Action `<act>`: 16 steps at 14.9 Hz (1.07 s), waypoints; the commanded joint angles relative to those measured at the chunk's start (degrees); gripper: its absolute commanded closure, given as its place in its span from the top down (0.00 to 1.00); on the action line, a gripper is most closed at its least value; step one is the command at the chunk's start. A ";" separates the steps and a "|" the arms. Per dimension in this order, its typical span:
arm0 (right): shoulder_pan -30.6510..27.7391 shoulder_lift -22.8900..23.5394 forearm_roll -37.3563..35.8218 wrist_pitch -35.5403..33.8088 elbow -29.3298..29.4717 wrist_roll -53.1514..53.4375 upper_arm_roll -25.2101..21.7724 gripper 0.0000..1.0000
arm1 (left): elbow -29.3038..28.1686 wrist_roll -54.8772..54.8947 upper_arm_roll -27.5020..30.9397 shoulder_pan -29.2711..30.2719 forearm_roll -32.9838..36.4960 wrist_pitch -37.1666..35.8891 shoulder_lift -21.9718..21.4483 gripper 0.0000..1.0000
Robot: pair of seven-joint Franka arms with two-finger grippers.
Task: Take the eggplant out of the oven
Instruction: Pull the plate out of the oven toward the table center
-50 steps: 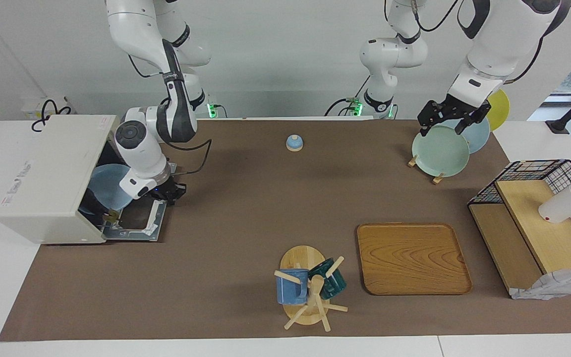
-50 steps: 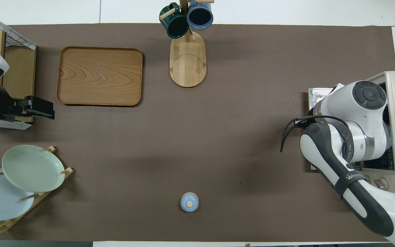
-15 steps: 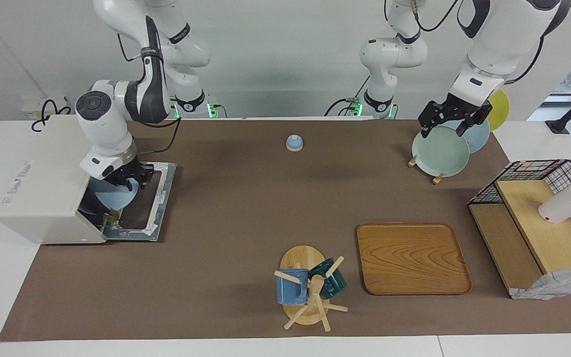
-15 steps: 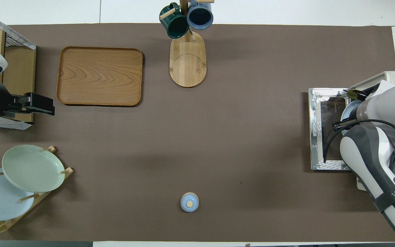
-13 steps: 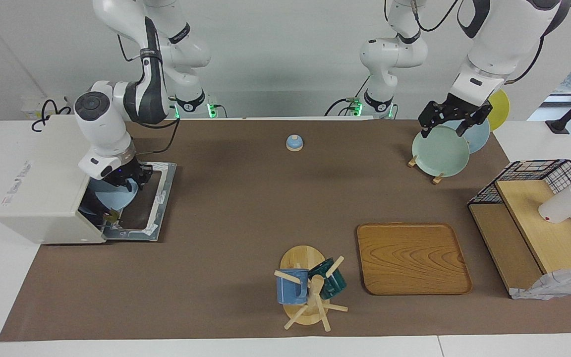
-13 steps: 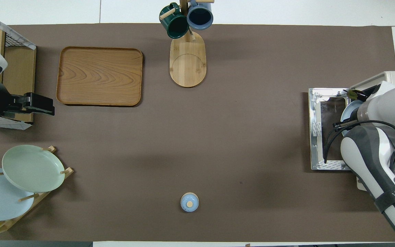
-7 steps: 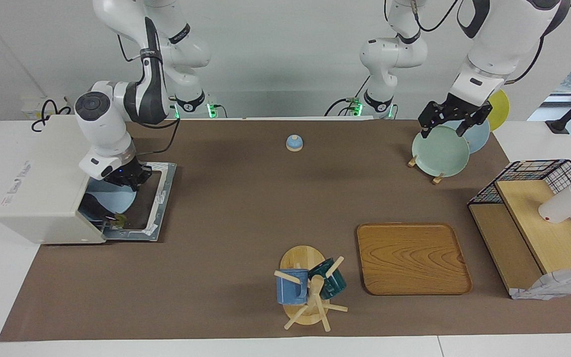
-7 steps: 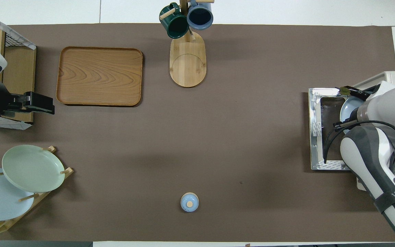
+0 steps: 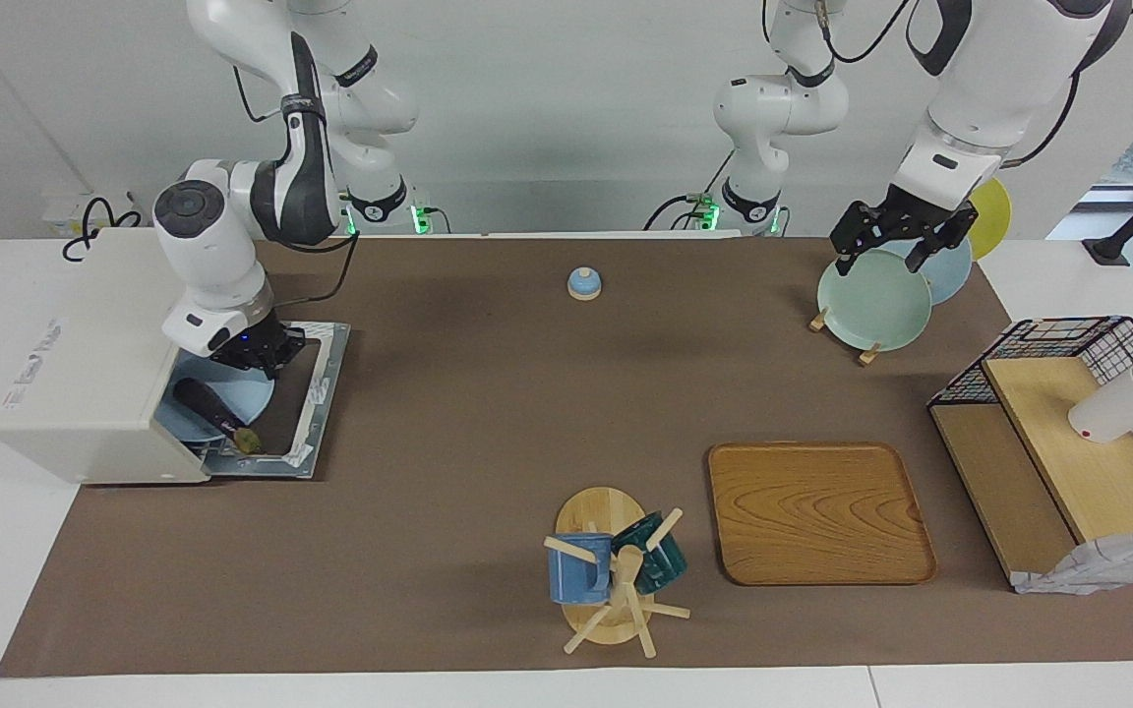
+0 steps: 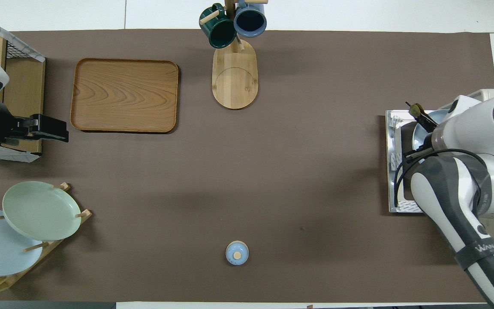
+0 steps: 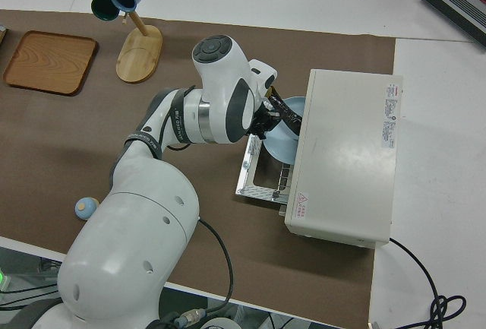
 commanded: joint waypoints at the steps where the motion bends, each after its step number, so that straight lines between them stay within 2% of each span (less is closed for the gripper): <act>1: 6.38 0.46 -0.90 -4.48 3.61 9.74 0.40 0.00 | -0.53 0.84 -0.46 0.61 -0.16 1.08 -0.30 1.00; 5: 16.84 0.98 -3.27 -10.81 9.06 20.48 0.48 0.00 | -0.53 0.84 -0.37 0.70 -0.59 1.16 -0.30 1.00; 7: 23.34 0.99 -4.41 -11.88 9.77 24.43 0.48 0.00 | -0.62 0.75 -0.20 0.70 -0.77 1.34 -0.30 1.00; 12: 32.76 2.56 -5.38 -11.00 9.68 35.15 0.57 0.00 | -0.62 0.66 -0.20 0.78 -0.77 1.08 -0.30 1.00; 16: 38.48 3.71 -4.69 -6.18 9.77 40.10 1.09 0.00 | -0.53 0.75 -0.11 0.87 -0.86 1.17 -0.30 1.00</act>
